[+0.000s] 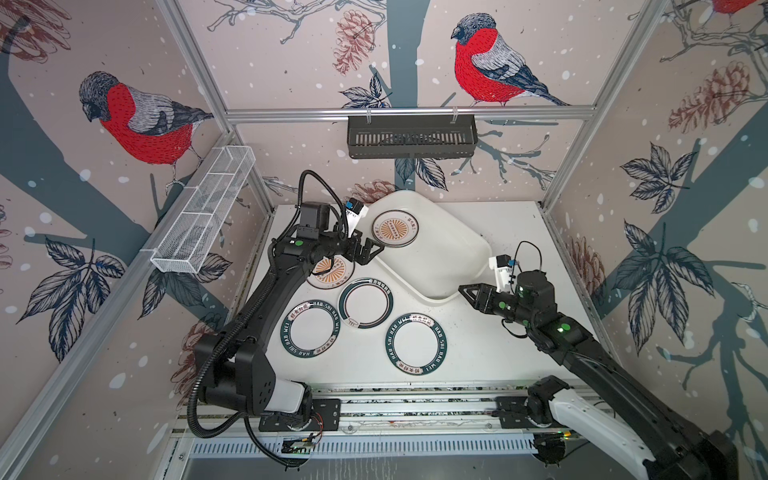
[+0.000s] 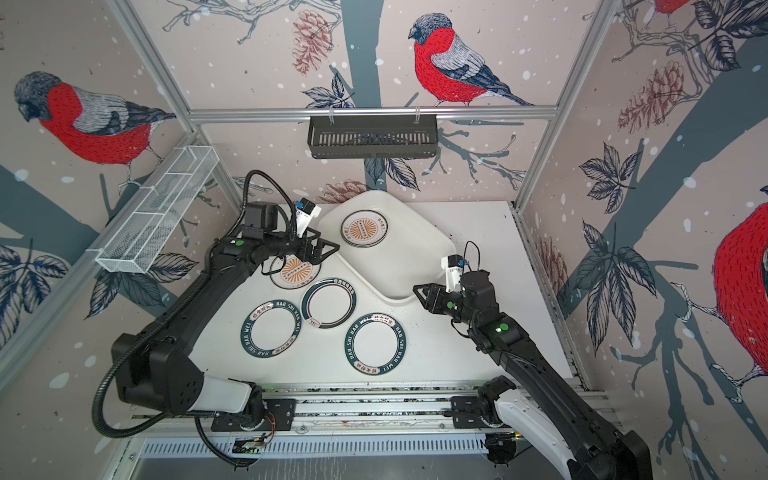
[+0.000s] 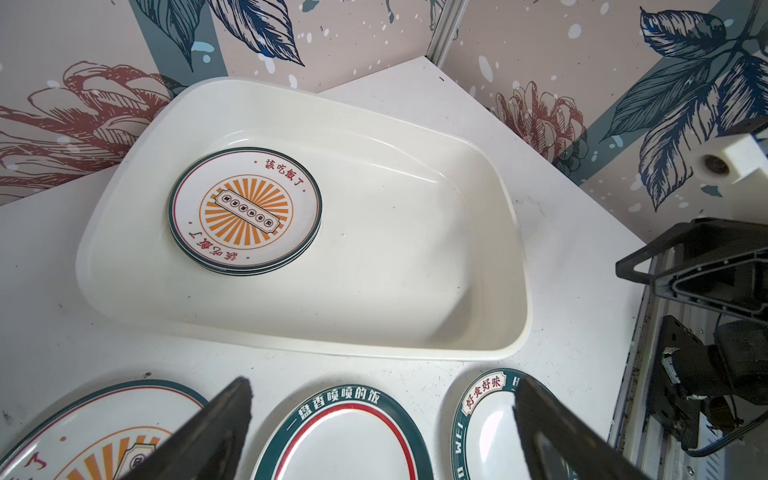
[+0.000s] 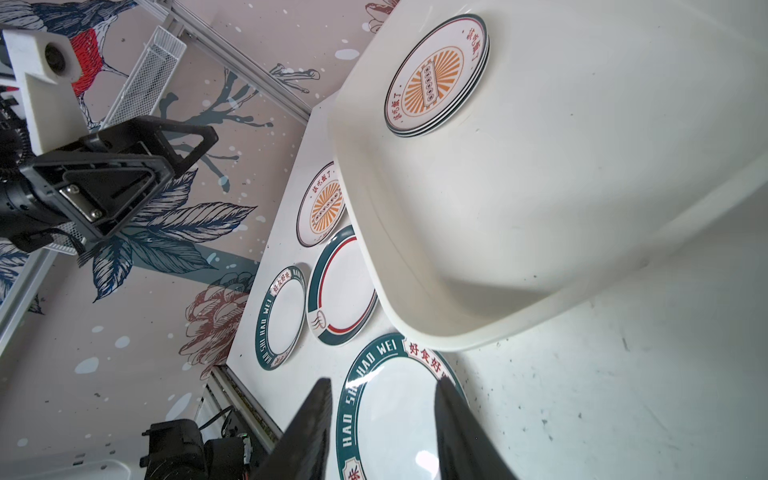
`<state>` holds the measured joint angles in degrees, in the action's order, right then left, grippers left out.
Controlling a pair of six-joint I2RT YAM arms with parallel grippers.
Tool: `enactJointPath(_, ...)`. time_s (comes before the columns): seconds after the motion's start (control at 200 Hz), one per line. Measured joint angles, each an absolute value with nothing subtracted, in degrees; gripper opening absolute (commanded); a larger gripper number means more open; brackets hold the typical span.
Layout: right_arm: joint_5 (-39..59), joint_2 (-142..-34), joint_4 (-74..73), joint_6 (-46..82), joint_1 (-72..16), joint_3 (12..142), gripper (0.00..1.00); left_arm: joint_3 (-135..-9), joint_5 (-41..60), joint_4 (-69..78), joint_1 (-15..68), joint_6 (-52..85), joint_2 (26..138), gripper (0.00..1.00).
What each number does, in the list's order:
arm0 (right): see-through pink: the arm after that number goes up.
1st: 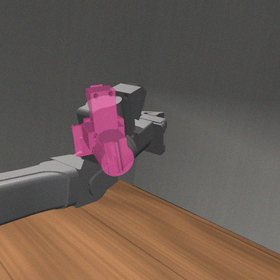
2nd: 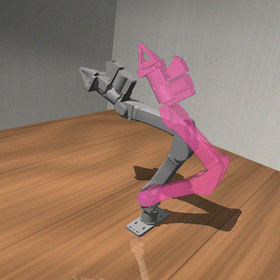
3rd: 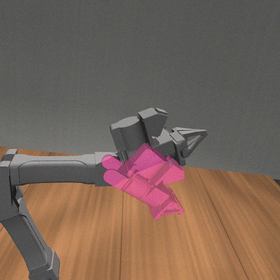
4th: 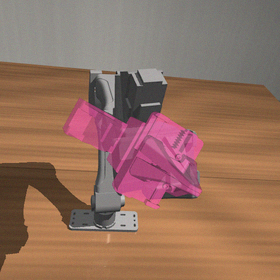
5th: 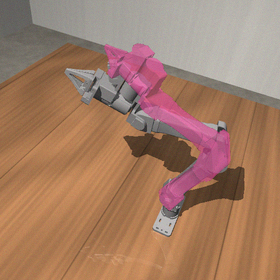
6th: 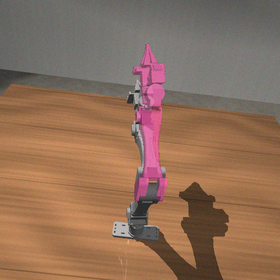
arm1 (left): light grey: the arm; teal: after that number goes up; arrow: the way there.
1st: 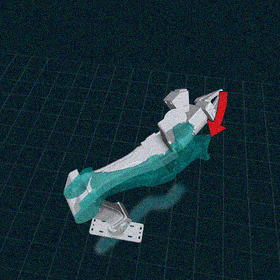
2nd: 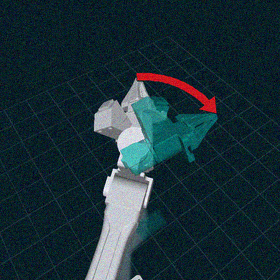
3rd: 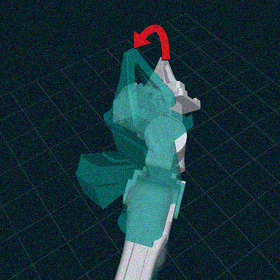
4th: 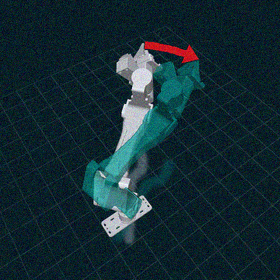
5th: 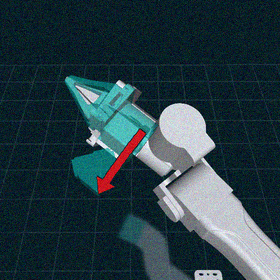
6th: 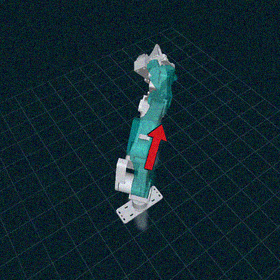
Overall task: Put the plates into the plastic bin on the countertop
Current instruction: 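Open the right gripper and move it back toward the green-rim HAO SHI HAO WEI plate, then lower the right gripper onto the HAO SHI HAO WEI plate rim and close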
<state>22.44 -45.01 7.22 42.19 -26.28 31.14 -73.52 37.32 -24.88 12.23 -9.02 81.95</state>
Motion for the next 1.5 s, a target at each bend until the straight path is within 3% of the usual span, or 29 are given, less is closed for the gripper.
enactJointPath(0.41, 21.89, -37.26, 12.88, 47.16, -32.25, 23.29, 0.42, -73.54, 39.7, -25.06, 12.86, -9.08, 82.61, 0.98)
enactJointPath(0.906, 15.77, -43.35, 11.22, 54.26, -44.31, 17.74, 0.41, -74.08, 41.93, -26.26, 13.61, -10.59, 82.74, 0.98)
enactJointPath(1.501, 14.9, -51.13, -0.51, 60.01, -46.17, 11.42, 0.41, -74.59, 47.86, -31.07, 16.05, -15.7, 82.7, 0.98)
